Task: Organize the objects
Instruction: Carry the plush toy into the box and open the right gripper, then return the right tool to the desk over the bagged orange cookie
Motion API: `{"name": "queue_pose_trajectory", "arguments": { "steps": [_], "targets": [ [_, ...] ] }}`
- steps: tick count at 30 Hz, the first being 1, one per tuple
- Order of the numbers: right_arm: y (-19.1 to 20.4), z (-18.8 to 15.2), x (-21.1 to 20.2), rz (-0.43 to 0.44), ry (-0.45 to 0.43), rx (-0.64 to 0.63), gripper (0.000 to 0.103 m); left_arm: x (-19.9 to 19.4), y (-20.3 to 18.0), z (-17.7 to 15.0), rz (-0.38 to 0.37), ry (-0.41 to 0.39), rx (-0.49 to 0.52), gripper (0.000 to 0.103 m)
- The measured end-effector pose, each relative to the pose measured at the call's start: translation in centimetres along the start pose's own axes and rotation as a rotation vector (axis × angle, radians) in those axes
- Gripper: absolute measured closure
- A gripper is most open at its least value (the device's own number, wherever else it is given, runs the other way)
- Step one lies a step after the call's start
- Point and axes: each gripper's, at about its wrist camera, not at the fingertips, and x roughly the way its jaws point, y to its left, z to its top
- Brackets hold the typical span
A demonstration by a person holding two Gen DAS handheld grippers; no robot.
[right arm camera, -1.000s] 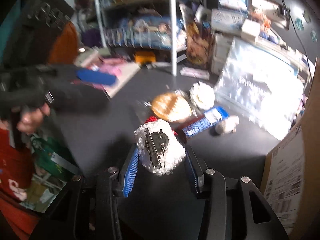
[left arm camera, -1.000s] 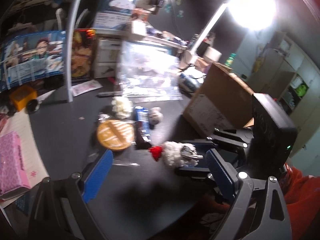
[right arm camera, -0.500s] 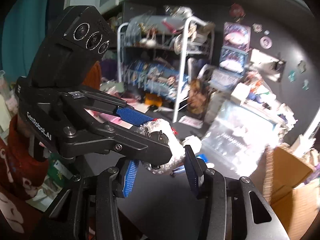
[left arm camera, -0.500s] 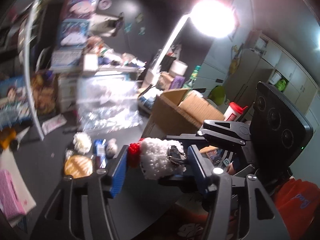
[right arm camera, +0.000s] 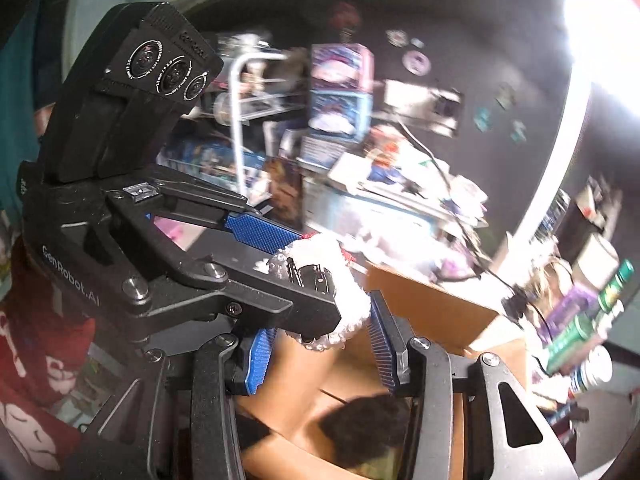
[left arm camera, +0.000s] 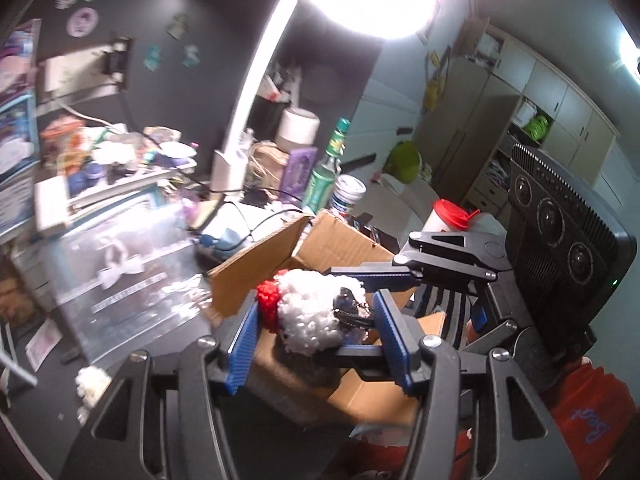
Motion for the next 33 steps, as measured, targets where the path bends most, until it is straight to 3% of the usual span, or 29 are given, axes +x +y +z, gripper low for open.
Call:
{"name": "queue_pose_trajectory", "arguments": {
  "steps": [5, 7, 9, 10, 23, 28, 33],
  "targets": [
    [-2.7, -0.9, 0.5, -0.007, 0.048, 0.042, 0.062, 2.9, -0.3, 1.0, -0.015, 0.045, 0.008, 0.05],
    [-3.0, -1.2, 0.6, -0.003, 0.061, 0.058, 0.057, 3.2, -0.3, 1.1, -0.018, 0.051, 0.013, 0.04],
    [-3.0, -1.4, 0.6, -0.002, 0.063, 0.051, 0.043, 3.2, -0.4, 1.2, -0.009, 0.044, 0.02, 0.027],
    [-2.9, -1.4, 0.6, -0.012, 0.063, 0.043, 0.043, 2.9, -0.4, 1.1, -0.008, 0.035, 0.02, 0.024],
    [-2.3, -1.4, 0.5, -0.024, 0.066, 0.044, 0.043, -2.0, 1.3, -0.4, 0.127, -0.052, -0.027, 0.023],
    [-0.1, -0.5, 0.2, -0.011, 0.042, 0.025, 0.043, -4.8, 2.0, -1.9, 0.172, -0.101, -0.036, 0.022],
    [4.1, 1.0, 0.3, 0.071, -0.006, -0.017, 0.043, -8.8, 3.3, -4.1, 0.24, -0.164, -0.051, 0.02]
  ]
}}
